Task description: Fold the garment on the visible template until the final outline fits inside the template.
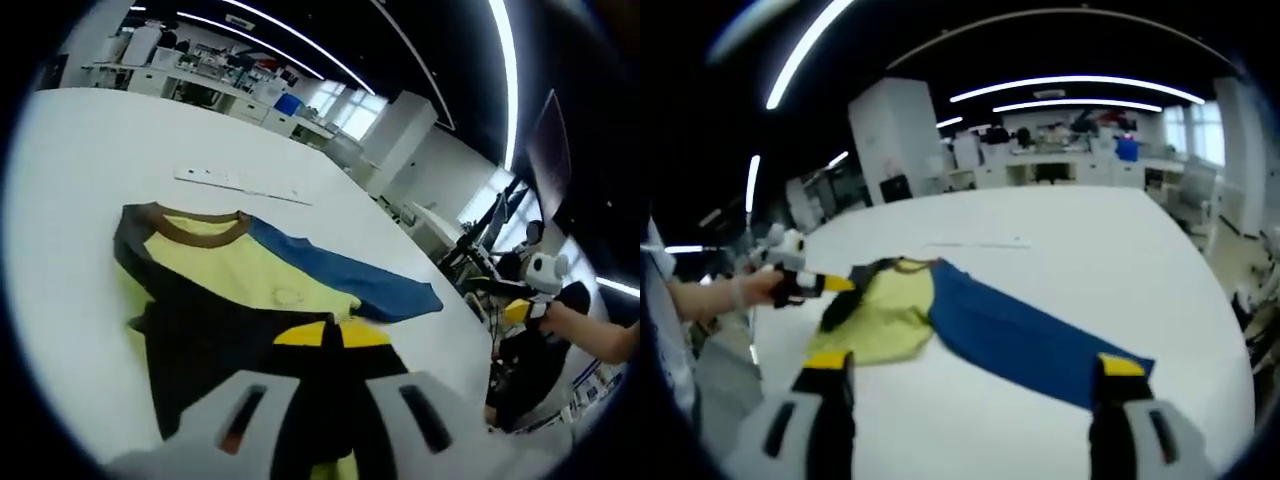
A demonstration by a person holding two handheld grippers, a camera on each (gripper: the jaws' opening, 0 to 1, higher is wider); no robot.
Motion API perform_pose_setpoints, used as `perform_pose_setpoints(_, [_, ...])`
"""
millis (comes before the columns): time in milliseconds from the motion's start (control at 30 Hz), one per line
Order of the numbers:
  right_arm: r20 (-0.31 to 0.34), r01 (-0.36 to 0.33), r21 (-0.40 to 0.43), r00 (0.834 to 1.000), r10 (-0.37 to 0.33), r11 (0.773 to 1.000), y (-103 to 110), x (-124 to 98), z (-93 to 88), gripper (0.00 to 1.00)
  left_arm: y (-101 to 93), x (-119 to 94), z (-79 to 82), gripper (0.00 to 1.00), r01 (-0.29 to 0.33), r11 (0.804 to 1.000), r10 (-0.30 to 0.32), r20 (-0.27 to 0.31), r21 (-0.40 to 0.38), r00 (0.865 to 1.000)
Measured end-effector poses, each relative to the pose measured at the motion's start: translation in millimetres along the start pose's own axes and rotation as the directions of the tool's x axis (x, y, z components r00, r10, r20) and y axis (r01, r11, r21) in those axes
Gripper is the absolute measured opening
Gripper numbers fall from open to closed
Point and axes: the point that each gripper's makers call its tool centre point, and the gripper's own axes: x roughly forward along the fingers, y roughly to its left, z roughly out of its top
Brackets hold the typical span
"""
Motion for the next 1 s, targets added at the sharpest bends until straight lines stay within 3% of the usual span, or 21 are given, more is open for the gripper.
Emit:
perform_pose_setpoints(267, [-0.002,-0.005,0.009,1.000,0.005,1.000,1.0,3.2,-2.0,0.99,5.1,-1.4,-9.7,0.02,0.000,0.999,0.001,-0.019,0.052,1.000])
perform_pose_setpoints(400, [-0.011,-0.015,0.004,1.000,0.015,1.000,6.8,7.4,-3.5,0.99,4.2,-5.0,-7.5,0.17,0.013,0.997,-0.012,-0.014,0.070,1.000])
perform_pose_setpoints(467, [-0.013,-0.019,0.001,1.000,0.019,1.000,10.1,8.7,-4.0,0.99,4.5,-10.8,-2.7,0.19,0.008,0.993,-0.008,0.001,0.115,1.000])
perform_pose_setpoints(600, [-0.011,-0.029,0.013,0.999,0.030,0.999,12.1,10.4,-4.7,0.99,0.3,-24.5,9.1,0.34,0.016,0.994,-0.020,0.040,0.109,0.999])
perform_pose_setpoints(700, [-0.018,-0.031,0.006,0.999,0.031,1.000,15.2,11.8,-7.5,0.99,14.7,-36.4,16.6,0.43,-0.020,0.990,0.012,0.057,0.143,0.998])
perform_pose_setpoints(1000, [-0.019,-0.038,0.020,0.999,0.039,0.999,19.6,12.1,-10.5,0.99,64.0,-61.6,23.0,0.35,-0.124,0.986,0.114,0.087,0.114,0.990])
